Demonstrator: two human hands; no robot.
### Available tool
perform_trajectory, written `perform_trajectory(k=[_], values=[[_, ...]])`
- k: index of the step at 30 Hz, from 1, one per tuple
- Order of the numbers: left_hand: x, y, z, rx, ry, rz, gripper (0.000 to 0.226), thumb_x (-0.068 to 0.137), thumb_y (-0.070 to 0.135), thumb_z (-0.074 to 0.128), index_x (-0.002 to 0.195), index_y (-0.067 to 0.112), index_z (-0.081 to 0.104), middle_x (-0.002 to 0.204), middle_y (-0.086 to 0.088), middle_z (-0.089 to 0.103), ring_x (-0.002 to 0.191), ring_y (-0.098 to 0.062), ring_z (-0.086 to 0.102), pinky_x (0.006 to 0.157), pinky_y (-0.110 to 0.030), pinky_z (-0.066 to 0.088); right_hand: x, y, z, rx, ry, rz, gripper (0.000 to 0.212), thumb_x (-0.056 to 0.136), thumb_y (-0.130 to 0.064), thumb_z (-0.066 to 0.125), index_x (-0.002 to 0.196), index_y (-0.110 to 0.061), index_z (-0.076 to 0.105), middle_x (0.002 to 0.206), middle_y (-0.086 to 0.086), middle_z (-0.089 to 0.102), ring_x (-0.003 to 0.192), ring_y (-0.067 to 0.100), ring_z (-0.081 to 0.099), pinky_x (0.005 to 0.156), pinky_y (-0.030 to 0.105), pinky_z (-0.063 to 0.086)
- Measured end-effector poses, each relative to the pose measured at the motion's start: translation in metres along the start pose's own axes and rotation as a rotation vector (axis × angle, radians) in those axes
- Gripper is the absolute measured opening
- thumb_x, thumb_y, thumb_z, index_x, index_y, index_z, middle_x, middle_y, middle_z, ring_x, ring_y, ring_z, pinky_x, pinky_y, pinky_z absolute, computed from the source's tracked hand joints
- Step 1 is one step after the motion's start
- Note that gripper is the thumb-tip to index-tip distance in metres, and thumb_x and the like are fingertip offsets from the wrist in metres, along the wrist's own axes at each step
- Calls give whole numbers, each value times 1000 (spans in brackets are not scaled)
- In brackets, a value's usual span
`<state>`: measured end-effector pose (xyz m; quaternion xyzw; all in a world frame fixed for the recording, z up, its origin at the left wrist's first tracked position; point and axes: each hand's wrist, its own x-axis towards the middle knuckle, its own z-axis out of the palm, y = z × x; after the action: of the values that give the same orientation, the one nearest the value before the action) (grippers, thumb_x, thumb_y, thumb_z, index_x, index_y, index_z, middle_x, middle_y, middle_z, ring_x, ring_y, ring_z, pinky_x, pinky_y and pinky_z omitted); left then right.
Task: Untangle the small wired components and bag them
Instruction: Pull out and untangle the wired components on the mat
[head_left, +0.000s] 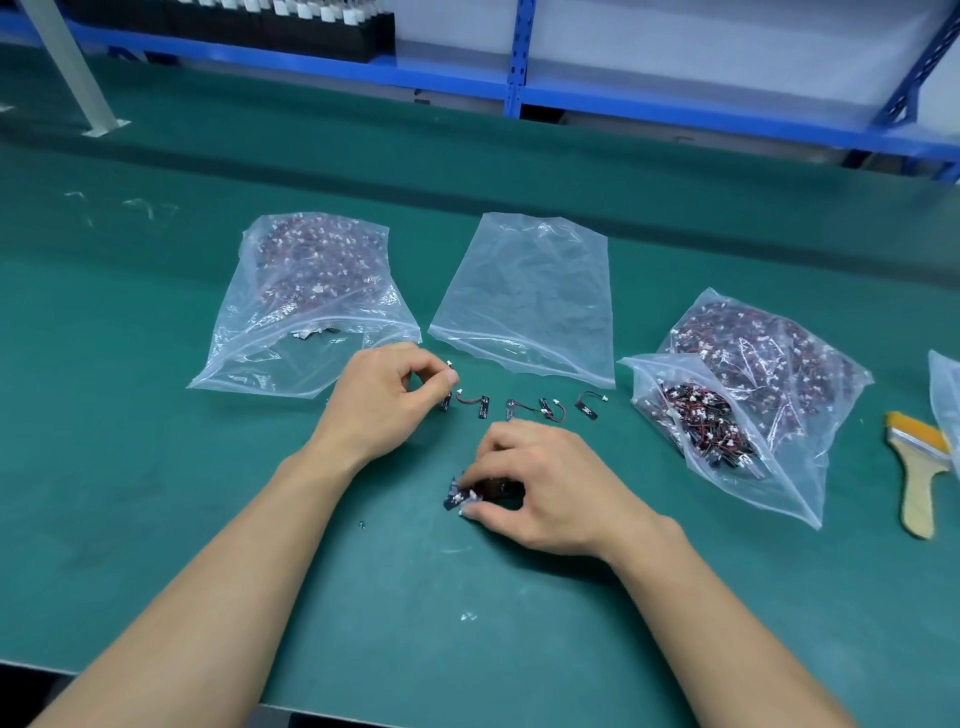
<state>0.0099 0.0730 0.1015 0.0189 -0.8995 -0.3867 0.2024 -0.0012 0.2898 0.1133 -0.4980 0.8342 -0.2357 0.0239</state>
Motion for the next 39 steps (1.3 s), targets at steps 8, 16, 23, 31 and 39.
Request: perform_trajectory(k=[8,16,23,31,39], values=[[-1,0,-1,-34,4,-2,14,88,27,72,74,28,74,72,27,62,56,-8,43,59,-14,33,-6,-13,-2,245,-57,-11,10,81,-25,79,74,-18,76,75,-7,63,71,11,56,69,33,48],[-1,1,-1,-80,12,20,13,86,32,69,76,26,75,70,28,62,56,-9,40,58,-13,33,-5,-11,-6,581,60,82,13,78,-4,81,71,-10,73,89,1,56,67,20,50,60,20,36],[-3,10,-3,-161,-51,57,12,88,25,74,75,26,76,66,17,59,56,-10,35,58,-19,31,-4,-4,-1,662,112,172,14,83,-11,78,73,-12,68,77,14,63,60,31,43,58,29,36],[-11,24,-13,-378,-398,139,31,78,42,69,68,14,75,63,-5,56,57,-20,41,55,-29,30,0,5,-1,731,210,334,17,88,-13,75,73,-18,68,62,-10,59,56,12,43,56,25,38],[-10,22,-13,-330,-405,106,12,81,21,69,70,21,72,67,9,61,60,-21,45,58,-27,35,1,8,-3,763,218,369,16,91,-13,73,76,-15,70,72,7,72,49,15,53,52,23,44]])
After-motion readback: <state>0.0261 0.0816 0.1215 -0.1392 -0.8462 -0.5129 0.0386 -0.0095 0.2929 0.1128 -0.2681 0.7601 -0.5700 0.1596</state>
